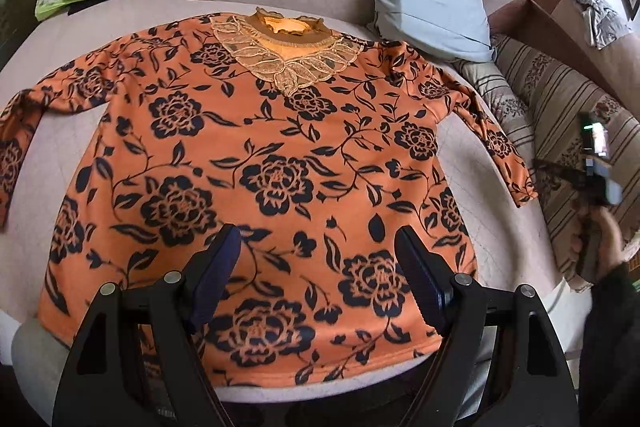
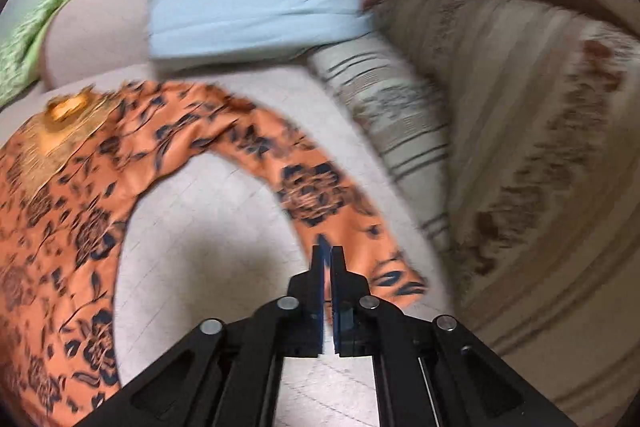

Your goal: Fold small clothes

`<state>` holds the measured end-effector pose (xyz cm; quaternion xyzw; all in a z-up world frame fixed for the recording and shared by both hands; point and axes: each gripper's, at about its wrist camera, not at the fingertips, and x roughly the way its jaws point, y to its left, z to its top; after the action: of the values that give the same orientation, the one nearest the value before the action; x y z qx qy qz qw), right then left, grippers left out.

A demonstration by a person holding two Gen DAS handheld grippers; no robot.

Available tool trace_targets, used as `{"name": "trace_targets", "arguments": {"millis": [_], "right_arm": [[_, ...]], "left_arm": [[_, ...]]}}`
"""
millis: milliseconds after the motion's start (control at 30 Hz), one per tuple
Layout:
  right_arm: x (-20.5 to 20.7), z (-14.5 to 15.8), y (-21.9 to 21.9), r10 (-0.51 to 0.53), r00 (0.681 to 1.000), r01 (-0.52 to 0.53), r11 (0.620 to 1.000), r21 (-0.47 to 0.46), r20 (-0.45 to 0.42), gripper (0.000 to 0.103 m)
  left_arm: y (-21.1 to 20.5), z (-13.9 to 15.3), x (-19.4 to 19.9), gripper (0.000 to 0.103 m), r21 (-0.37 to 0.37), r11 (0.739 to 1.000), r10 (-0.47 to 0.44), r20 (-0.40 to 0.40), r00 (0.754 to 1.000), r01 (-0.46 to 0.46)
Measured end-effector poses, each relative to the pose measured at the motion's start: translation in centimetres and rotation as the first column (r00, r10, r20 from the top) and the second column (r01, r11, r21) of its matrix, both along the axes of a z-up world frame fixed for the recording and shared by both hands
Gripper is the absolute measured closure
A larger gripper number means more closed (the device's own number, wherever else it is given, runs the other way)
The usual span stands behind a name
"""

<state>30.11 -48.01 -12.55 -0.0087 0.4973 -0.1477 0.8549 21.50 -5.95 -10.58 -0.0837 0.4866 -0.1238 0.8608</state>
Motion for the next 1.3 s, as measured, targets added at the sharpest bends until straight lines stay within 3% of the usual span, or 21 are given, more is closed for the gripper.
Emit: {"name": "trace_targets", "arguments": {"millis": [67, 200, 367, 433, 500, 533, 567, 600, 667, 800, 867, 1000, 1067, 1133, 1300], "right_arm": [[0.8, -2.4, -0.9, 0.001, 0.998, 0.003, 0.998, 0.069, -0.067, 0.082], [0.8, -6.3, -1.8, -0.027, 0.985, 0.041, 0.996, 0.079, -0.168, 0.075], [0.1, -8.4, -4.0, -0.088, 0.980, 0.096, 0.995, 0.033, -0.180, 0.044], [-0.4, -8.3, -4.5, -0.081, 0.984, 0.089, 0.995, 0.041, -0.156, 0.043], [-0.8, -8.0, -4.6, -0.070, 0.987, 0.077, 0.996, 0.041, -0.144, 0.045], [-0.9, -7.9, -4.7, -0.064, 0.988, 0.071, 0.997, 0.040, -0.138, 0.057], [-0.8, -7.7, -4.7, -0.055, 0.989, 0.061, 0.997, 0.039, -0.140, 0.086], [-0.7, -7.0, -4.6, -0.050, 0.988, 0.057, 0.997, 0.042, -0.147, 0.100], [-0.8, -4.8, -4.5, -0.045, 0.992, 0.053, 0.996, 0.067, -0.115, 0.100], [-3.5, 3.2, -2.1, -0.026, 0.999, 0.020, 0.989, 0.145, 0.043, 0.100], [-5.7, 8.2, 1.2, 0.014, 0.990, -0.043, 0.979, 0.201, 0.143, 0.100], [-9.6, 13.5, 10.2, 0.145, 0.952, -0.203, 0.958, 0.202, 0.269, 0.101], [-11.0, 14.0, 16.1, 0.229, 0.930, -0.290, 0.938, 0.191, 0.287, 0.101], [-11.7, 12.6, 21.3, 0.320, 0.904, -0.384, 0.899, 0.210, 0.284, 0.101], [-11.7, 3.6, 32.0, 0.468, 0.859, -0.512, 0.762, 0.396, 0.209, 0.101]], "left_arm": [[0.3, 0.1, -0.8, 0.023, 0.000, 1.000, 0.003, -0.001, 1.000, -0.003], [0.5, -0.1, -1.3, 0.023, -0.003, 1.000, 0.015, -0.019, 1.000, -0.015], [-0.9, -0.6, -0.7, 0.023, 0.028, 1.000, -0.008, -0.030, 1.000, 0.009], [-1.5, -0.8, -0.5, 0.023, 0.037, 0.999, -0.016, -0.033, 0.999, 0.017], [-2.2, -0.9, -0.3, 0.023, 0.041, 0.999, -0.027, -0.040, 0.999, 0.029], [-2.5, -0.8, -0.2, 0.023, 0.043, 0.998, -0.034, -0.041, 0.999, 0.036], [-2.8, -0.7, -0.2, 0.023, 0.049, 0.998, -0.044, -0.039, 0.998, 0.046], [-3.1, -0.6, -0.1, 0.023, 0.054, 0.997, -0.052, -0.035, 0.998, 0.053], [-3.3, -0.3, -0.2, 0.023, 0.060, 0.996, -0.059, -0.024, 0.998, 0.060], [-2.6, 0.5, -0.3, 0.023, 0.033, 0.998, -0.045, -0.007, 0.999, 0.045], [-1.9, 0.7, -0.4, 0.023, 0.013, 0.999, -0.032, -0.009, 0.999, 0.033], [1.0, 1.0, -0.2, 0.023, -0.041, 0.999, 0.015, -0.023, 1.000, -0.016], [3.1, 1.1, -0.1, 0.023, -0.066, 0.997, 0.048, -0.034, 0.998, -0.051], [5.5, 1.0, -0.2, 0.023, -0.079, 0.991, 0.101, -0.038, 0.994, -0.104], [11.6, -0.3, 0.0, 0.023, -0.063, 0.975, 0.211, -0.070, 0.975, -0.215]]}}
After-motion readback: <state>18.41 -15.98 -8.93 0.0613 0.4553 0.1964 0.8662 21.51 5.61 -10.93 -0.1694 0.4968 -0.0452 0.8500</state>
